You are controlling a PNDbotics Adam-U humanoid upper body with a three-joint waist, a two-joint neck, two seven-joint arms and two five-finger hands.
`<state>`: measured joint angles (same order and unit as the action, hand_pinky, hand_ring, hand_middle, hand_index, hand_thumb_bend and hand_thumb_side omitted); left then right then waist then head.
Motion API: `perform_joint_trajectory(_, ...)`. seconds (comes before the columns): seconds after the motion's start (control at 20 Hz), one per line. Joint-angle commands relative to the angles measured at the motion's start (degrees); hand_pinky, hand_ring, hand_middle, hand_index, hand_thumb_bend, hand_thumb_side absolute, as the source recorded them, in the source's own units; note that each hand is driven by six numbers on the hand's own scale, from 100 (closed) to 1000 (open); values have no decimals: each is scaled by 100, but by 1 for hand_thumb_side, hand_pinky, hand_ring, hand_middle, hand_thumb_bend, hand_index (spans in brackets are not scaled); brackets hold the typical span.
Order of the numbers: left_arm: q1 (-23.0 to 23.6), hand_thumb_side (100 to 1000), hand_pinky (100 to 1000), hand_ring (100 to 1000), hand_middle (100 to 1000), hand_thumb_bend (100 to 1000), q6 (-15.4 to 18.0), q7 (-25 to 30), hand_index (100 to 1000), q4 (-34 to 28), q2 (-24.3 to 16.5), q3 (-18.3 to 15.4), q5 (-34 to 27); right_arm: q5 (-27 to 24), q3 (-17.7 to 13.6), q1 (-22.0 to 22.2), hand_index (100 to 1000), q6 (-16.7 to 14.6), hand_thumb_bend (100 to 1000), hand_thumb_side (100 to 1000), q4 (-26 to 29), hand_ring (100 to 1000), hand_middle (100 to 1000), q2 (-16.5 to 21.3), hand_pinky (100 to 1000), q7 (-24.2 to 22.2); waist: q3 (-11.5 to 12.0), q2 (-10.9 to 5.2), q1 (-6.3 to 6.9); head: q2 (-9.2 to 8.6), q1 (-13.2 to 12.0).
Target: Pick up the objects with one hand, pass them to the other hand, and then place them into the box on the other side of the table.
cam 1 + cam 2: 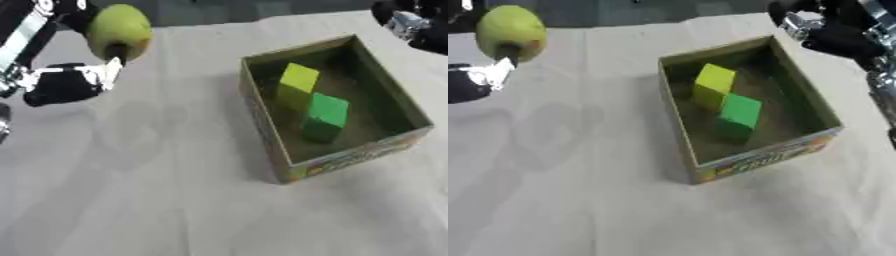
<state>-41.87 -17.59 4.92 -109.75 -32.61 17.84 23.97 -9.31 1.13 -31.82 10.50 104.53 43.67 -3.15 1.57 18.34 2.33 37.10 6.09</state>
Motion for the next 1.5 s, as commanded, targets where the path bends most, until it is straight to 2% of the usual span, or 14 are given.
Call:
perform_joint_trajectory(0.05,-55,171,688,529,452,100,79,-5,552,-80,-21,-7,86,-26,7,-139,834,-6,356,392,126,724,744,106,915,-58,12,-133,-105,-44,-16)
perform_joint_trajectory(0.15,-59,161,687,530,453,100,138,15,552,-73,-5,24,146,-22,70,-224,835,-5,355,393,153,725,745,87,914,-125,19,-139,-118,-37,-23)
perform_joint_trajectory(0.2,-63,158,686,530,453,100,182,31,552,-72,0,45,179,-22,109,-284,836,-4,388,396,173,726,745,70,915,-167,22,-143,-124,-34,-28)
perform_joint_trajectory(0.25,-68,153,685,531,454,100,235,55,552,-70,7,68,220,-22,154,-356,837,-2,355,393,197,727,747,48,916,-217,24,-147,-129,-33,-33)
perform_joint_trajectory(0.55,-87,133,684,534,456,100,489,167,552,-43,52,178,484,158,518,-894,852,7,369,409,352,766,781,-119,941,-675,32,-167,-154,-10,-44)
perform_joint_trajectory(0.9,-95,127,683,534,456,100,541,173,552,-59,84,239,524,512,887,-1472,862,27,368,422,434,786,808,-429,944,-1229,22,-193,-166,29,-19)
perform_joint_trajectory(1.5,-99,118,683,534,456,100,595,179,552,-137,103,282,663,1376,1374,-2082,865,-124,383,453,150,825,826,-889,958,-2218,10,-214,-171,68,-16)
